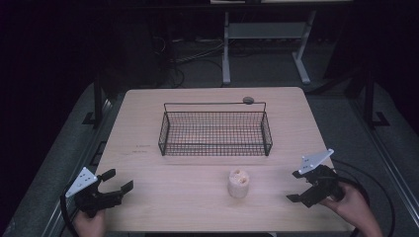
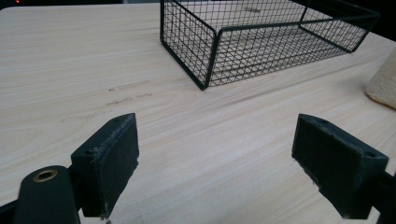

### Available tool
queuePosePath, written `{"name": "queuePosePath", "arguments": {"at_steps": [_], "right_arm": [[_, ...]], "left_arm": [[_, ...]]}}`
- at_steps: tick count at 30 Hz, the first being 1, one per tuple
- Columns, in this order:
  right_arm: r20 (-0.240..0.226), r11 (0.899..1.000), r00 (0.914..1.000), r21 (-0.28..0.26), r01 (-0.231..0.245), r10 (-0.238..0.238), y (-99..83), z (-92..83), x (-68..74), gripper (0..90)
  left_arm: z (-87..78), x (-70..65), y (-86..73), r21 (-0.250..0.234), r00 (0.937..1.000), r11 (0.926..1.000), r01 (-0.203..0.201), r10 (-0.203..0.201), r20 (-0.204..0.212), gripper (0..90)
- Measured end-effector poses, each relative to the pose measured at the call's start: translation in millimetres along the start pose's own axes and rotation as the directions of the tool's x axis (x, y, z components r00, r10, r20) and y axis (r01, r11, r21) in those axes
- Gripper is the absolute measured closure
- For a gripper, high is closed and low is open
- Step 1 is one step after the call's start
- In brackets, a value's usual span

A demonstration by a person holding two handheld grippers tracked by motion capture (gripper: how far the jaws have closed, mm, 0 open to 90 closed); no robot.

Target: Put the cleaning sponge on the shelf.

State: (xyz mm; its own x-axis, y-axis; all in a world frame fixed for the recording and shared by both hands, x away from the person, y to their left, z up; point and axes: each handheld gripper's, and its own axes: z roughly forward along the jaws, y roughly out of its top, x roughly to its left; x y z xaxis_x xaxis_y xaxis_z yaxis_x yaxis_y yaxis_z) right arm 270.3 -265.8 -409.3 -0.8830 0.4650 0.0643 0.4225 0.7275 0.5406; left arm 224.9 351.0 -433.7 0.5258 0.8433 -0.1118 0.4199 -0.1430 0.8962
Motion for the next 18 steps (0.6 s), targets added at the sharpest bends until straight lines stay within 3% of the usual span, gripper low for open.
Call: {"name": "queuePosePath", "arguments": {"at_steps": [7,18], "right_arm": [[0.001,1.000,0.9999,0.006,0.011,-0.011,4.4,1.0,1.0,16.8],[0.000,0.997,0.9977,0.037,0.068,-0.068,24.3,7.7,10.9,16.8]], "left_arm": [[0.3,-0.7,-1.0,0.008,1.0000,1.0000,-0.004,0.004,-0.003,14.0],[-0.5,-1.7,-0.9,0.000,0.9997,0.9997,-0.025,0.025,0.002,14.1]]}}
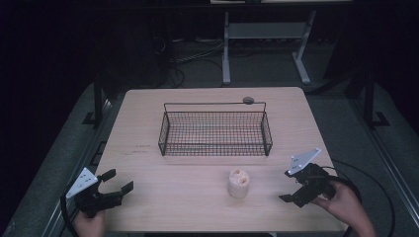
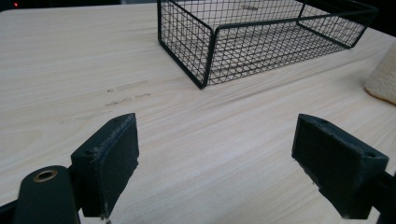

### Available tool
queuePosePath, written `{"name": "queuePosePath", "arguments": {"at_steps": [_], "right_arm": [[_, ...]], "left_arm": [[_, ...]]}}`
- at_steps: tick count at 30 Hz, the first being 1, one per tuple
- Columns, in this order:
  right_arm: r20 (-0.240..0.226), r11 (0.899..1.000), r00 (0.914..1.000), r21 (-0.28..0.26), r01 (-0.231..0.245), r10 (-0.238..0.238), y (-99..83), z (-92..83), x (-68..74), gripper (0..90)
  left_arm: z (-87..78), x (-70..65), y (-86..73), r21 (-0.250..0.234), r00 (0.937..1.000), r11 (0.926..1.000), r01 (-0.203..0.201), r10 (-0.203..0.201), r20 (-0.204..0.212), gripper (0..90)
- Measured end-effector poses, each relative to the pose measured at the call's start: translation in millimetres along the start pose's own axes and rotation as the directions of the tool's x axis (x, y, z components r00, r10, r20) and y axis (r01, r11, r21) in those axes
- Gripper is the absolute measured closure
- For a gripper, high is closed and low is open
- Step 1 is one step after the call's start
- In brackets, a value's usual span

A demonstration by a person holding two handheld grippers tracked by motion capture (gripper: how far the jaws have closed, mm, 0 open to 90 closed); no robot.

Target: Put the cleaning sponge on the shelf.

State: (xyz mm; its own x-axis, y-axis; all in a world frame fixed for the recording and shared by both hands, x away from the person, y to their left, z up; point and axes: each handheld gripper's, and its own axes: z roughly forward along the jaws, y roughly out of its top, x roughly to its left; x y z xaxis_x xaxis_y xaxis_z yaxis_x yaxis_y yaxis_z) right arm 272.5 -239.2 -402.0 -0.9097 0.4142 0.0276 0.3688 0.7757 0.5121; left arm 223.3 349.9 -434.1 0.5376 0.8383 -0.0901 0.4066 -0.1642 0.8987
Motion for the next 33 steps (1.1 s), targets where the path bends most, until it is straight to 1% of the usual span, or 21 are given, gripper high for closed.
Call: {"name": "queuePosePath", "arguments": {"at_steps": [1,3,6,7,14,18,22,27,30,33], "right_arm": [[-0.001,1.000,1.0000,0.001,0.007,-0.007,1.2,0.7,0.0,16.8],[-0.004,1.000,0.9999,0.001,0.010,-0.010,2.8,1.8,0.0,16.8],[-0.012,1.000,0.9997,0.012,0.020,-0.020,8.9,5.7,0.6,16.8],[-0.015,1.000,0.9997,0.012,0.021,-0.021,10.1,6.5,1.2,16.8],[-0.022,0.999,0.9989,0.024,0.041,-0.040,17.4,9.2,3.5,16.8],[-0.028,0.999,0.9987,0.031,0.044,-0.043,21.0,10.7,4.7,16.8],[-0.035,0.998,0.9976,0.037,0.060,-0.059,26.0,13.7,6.3,16.8],[-0.052,0.997,0.9965,0.041,0.067,-0.065,29.9,16.7,5.7,16.8],[-0.060,0.996,0.9959,0.052,0.071,-0.068,32.9,19.2,6.2,16.8],[-0.070,0.995,0.9944,0.051,0.083,-0.079,36.7,21.1,7.2,16.8]], "left_arm": [[-0.6,0.0,-0.2,-0.002,1.0000,1.0000,-0.008,0.008,-0.001,14.1],[-1.3,0.2,-0.5,-0.003,0.9999,0.9999,-0.012,0.012,-0.003,14.0],[-1.4,1.4,-1.1,-0.002,1.0000,1.0000,-0.003,0.003,-0.005,14.1],[-1.1,1.7,-1.0,0.001,0.9999,1.0000,0.002,-0.001,-0.013,14.0],[-2.5,2.8,-1.4,-0.004,0.9999,1.0000,0.002,-0.003,-0.015,14.1],[-2.7,3.0,-1.4,-0.003,0.9999,1.0000,0.002,-0.002,-0.016,14.1],[-2.7,2.7,-1.1,-0.002,0.9998,1.0000,0.001,-0.001,-0.020,14.0],[-2.9,2.7,-1.2,-0.002,0.9998,1.0000,0.001,-0.001,-0.019,14.1],[-2.8,2.8,-1.3,-0.002,0.9998,1.0000,0.001,-0.001,-0.019,14.0],[-2.3,2.2,-1.3,0.001,0.9999,1.0000,0.002,-0.002,-0.016,14.1]]}}
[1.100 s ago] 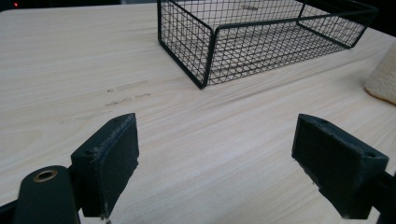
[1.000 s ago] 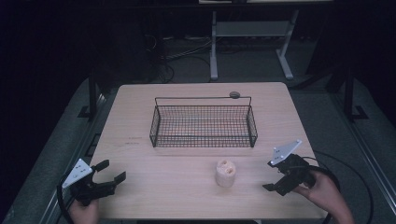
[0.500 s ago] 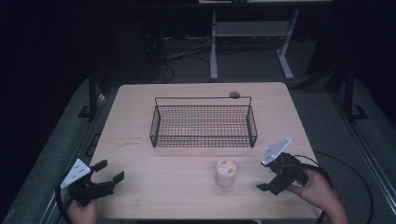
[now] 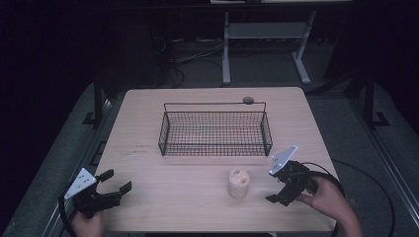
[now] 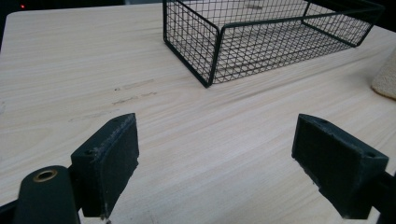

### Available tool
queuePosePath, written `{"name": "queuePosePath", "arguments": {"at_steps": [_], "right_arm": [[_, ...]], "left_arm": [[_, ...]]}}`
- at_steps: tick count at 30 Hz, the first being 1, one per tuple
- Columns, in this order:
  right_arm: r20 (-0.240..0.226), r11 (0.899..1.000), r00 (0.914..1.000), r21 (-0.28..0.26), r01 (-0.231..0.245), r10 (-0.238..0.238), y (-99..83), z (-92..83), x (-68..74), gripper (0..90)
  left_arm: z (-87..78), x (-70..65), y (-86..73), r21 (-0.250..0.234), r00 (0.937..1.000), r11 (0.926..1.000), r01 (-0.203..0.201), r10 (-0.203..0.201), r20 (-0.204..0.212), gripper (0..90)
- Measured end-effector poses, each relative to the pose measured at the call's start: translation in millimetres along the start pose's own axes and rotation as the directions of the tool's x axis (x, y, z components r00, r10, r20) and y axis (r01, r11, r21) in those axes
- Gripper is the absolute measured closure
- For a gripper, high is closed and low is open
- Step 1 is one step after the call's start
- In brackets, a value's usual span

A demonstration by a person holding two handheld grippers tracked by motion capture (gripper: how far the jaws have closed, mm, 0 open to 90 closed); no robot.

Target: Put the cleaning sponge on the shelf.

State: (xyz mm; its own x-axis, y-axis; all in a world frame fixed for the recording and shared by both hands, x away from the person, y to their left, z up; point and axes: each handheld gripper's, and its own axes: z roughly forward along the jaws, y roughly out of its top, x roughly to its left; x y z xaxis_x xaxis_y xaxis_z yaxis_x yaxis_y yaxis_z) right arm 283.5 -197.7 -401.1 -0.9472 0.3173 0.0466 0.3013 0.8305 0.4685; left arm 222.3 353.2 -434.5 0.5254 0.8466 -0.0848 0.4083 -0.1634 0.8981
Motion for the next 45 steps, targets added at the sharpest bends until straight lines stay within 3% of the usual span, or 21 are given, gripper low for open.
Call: {"name": "queuePosePath", "arguments": {"at_steps": [27,45], "right_arm": [[-0.036,0.998,0.9978,0.025,0.057,-0.056,34.4,10.9,0.1,15.7],[-0.072,0.996,0.9954,0.062,0.068,-0.063,55.4,19.8,-1.2,14.9]], "left_arm": [[-0.9,1.0,-0.1,0.002,1.0000,1.0000,-0.004,0.004,-0.005,14.0],[-1.6,1.9,-0.2,0.001,1.0000,1.0000,0.000,0.000,-0.004,14.1]]}}
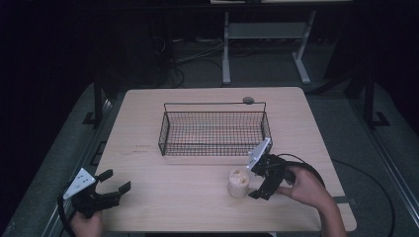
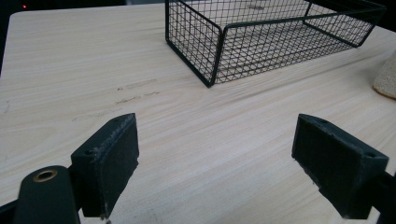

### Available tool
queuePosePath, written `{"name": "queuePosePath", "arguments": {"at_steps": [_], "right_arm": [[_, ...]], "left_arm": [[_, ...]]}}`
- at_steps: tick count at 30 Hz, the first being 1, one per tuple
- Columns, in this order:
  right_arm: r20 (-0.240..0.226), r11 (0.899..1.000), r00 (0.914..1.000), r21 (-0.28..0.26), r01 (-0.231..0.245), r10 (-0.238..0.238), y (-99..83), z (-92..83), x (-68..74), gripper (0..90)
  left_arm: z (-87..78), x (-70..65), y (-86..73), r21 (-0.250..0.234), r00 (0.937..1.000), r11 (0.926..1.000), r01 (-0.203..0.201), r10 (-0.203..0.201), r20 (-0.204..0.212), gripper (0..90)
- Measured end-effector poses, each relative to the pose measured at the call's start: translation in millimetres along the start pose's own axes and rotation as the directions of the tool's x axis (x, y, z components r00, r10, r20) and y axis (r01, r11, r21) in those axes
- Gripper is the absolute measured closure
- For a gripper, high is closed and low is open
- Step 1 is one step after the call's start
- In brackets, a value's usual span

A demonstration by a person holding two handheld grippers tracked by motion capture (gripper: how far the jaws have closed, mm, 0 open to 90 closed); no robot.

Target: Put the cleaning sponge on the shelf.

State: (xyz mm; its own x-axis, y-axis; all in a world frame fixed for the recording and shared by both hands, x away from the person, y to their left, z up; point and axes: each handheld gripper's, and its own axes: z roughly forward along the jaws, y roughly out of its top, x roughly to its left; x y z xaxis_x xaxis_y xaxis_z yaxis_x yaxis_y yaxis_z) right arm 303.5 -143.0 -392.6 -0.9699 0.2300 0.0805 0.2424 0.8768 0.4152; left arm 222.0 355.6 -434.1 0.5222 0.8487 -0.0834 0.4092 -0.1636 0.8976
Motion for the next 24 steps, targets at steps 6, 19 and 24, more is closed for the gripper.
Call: {"name": "queuePosePath", "arguments": {"at_steps": [6,19,24], "right_arm": [[-0.007,1.000,0.9999,0.006,0.009,-0.009,6.2,3.1,-0.8,15.0],[-0.021,0.999,0.9996,0.042,0.020,-0.020,17.7,12.2,-4.3,15.1],[-0.027,0.998,0.9994,0.054,0.023,-0.021,20.3,16.4,-5.9,15.4]], "left_arm": [[-0.2,0.6,-0.2,-0.002,1.0000,1.0000,0.003,-0.003,-0.002,14.1],[-0.1,0.5,-0.4,-0.002,1.0000,1.0000,0.003,-0.003,0.002,14.1],[0.1,0.4,-0.6,-0.001,1.0000,1.0000,0.004,-0.004,0.002,14.1]]}}
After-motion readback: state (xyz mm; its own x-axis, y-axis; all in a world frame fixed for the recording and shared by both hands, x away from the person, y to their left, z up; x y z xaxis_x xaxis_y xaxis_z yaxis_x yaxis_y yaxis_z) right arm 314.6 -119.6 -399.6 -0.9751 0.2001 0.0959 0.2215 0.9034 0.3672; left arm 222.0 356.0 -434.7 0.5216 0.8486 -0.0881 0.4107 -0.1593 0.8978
